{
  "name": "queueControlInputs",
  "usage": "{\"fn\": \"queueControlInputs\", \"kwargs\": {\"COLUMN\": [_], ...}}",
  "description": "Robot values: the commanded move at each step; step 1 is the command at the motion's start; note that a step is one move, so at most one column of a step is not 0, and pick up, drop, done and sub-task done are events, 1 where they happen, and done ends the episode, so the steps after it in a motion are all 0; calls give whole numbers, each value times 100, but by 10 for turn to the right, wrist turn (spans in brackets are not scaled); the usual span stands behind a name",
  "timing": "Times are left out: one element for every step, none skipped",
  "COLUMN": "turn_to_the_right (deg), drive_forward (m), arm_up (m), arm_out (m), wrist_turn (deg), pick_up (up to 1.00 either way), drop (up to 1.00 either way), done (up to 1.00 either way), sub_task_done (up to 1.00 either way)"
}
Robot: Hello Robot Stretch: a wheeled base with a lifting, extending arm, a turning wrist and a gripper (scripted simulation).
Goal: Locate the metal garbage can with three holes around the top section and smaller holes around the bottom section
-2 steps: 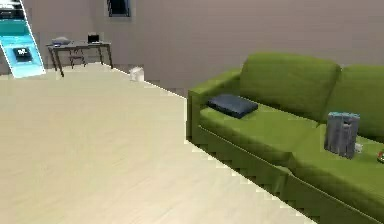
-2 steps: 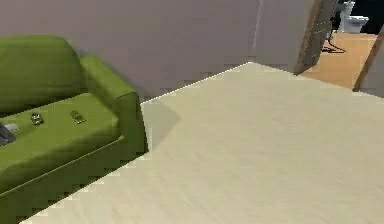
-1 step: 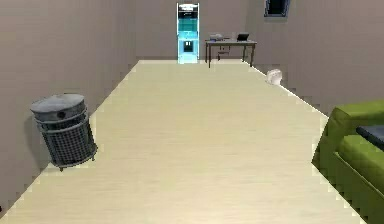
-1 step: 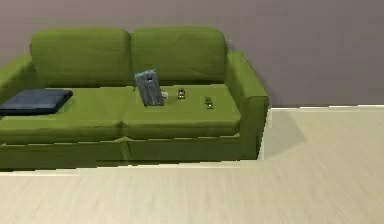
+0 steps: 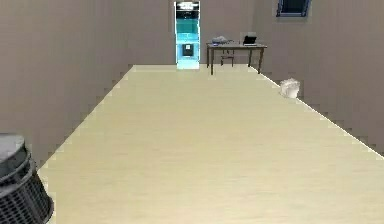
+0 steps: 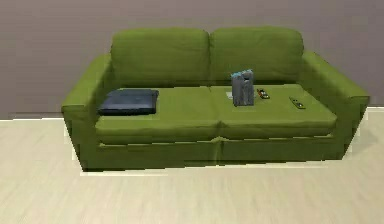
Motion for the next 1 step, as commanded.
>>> {"fn": "queueControlInputs", "kwargs": {"turn_to_the_right": [-240], "drive_forward": [0], "arm_up": [0], "arm_out": [0], "wrist_turn": [0], "pick_up": [0], "drop": [0], "done": [0], "sub_task_done": [0]}}
